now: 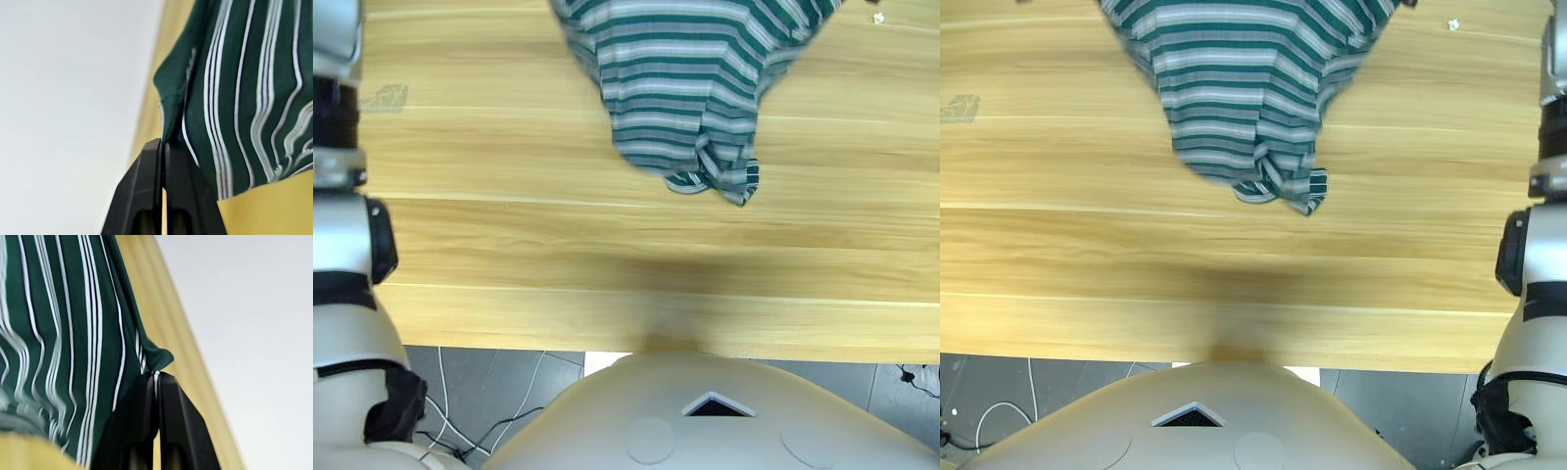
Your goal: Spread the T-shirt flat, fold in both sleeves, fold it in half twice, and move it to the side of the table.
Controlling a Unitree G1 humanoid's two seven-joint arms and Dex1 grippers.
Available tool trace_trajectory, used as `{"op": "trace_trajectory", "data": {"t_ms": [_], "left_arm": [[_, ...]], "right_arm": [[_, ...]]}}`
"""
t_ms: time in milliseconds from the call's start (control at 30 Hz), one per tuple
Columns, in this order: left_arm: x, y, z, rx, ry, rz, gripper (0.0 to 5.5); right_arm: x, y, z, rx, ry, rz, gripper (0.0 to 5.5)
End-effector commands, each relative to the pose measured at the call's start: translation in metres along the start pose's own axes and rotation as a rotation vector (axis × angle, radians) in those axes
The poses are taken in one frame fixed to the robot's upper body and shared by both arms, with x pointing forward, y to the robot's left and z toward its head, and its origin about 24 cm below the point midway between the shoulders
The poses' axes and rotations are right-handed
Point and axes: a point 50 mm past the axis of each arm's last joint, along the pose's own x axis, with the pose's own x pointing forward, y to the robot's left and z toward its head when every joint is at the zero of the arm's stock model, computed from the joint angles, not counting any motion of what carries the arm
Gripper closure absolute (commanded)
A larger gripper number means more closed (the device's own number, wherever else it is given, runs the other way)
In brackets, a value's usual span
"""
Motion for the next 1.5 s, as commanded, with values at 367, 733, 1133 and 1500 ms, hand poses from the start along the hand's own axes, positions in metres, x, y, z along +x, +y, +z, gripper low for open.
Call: {"op": "trace_trajectory", "data": {"t_ms": [367, 733, 1133, 1500], "left_arm": [[0.019, 0.058, -0.004, 0.366, 0.244, 0.583, 5.49], [-0.028, -0.270, -0.026, 0.154, -0.202, -0.270, 5.49], [-0.156, -0.192, 0.023, 0.477, -0.247, -0.320, 5.49], [-0.220, -0.282, 0.034, 0.350, -0.340, -0.935, 4.68]], "right_arm": [[-0.011, -0.078, 0.011, -0.795, 0.252, -0.618, 5.50], [-0.027, 0.172, -0.034, -0.423, -0.372, 0.391, 5.50], [-0.156, 0.190, 0.013, -0.080, -0.517, 0.804, 5.50], [-0.186, 0.237, 0.019, 0.148, -0.495, 1.095, 5.50]]}}
